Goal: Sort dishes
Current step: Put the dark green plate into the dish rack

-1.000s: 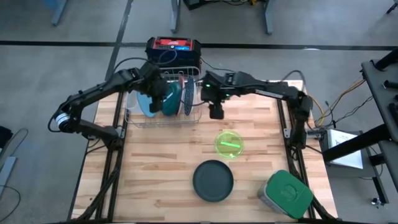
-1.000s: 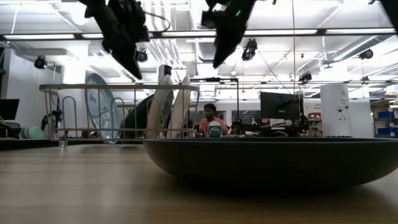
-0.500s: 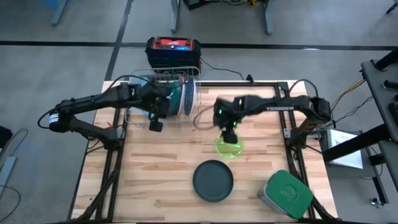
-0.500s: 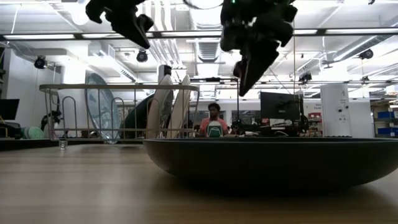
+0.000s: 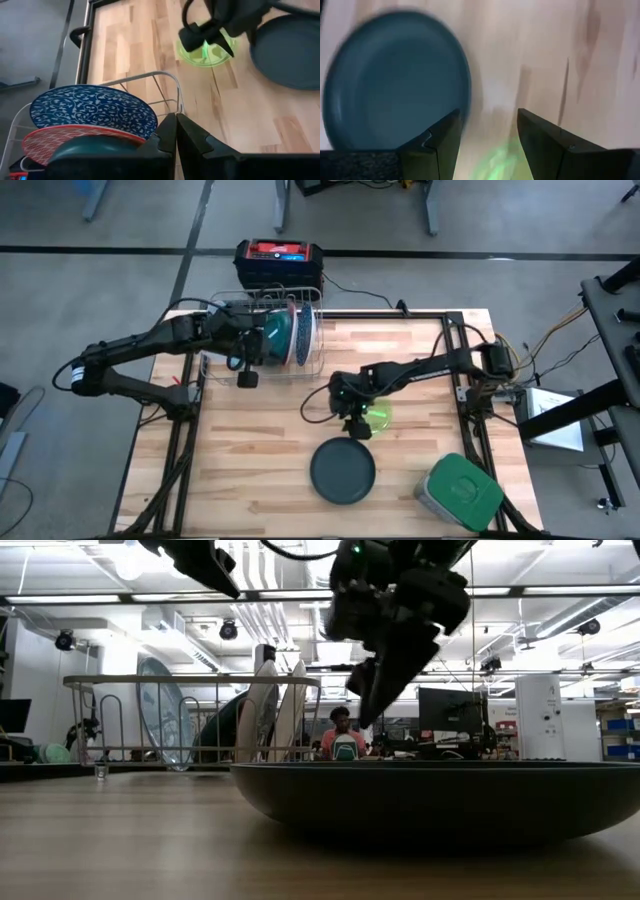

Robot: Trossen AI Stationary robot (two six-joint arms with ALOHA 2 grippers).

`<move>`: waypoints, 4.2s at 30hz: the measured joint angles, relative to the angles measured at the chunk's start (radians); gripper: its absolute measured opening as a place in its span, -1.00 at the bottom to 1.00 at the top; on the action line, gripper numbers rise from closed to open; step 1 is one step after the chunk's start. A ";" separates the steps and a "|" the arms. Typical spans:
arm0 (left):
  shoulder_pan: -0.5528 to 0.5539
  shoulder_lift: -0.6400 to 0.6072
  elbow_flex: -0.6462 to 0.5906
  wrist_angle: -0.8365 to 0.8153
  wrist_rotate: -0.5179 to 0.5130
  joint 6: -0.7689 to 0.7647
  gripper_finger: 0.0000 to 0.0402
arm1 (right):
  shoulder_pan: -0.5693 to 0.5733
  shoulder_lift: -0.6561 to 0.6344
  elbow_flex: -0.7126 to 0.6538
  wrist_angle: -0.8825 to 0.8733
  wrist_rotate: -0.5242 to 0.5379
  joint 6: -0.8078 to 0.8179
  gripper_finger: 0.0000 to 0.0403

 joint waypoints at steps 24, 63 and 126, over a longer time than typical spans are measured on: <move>0.000 -0.005 -0.001 -0.012 0.002 0.040 -1.00 | 0.036 0.232 0.084 0.040 -0.055 -0.022 -0.23; -0.002 -0.375 -0.277 0.307 0.289 -0.080 -1.00 | 0.216 -0.419 0.140 0.407 0.220 -1.125 -1.00; -0.002 -0.885 -0.295 0.356 0.025 -0.114 -1.00 | -0.307 0.562 0.893 0.557 0.005 -1.961 -0.98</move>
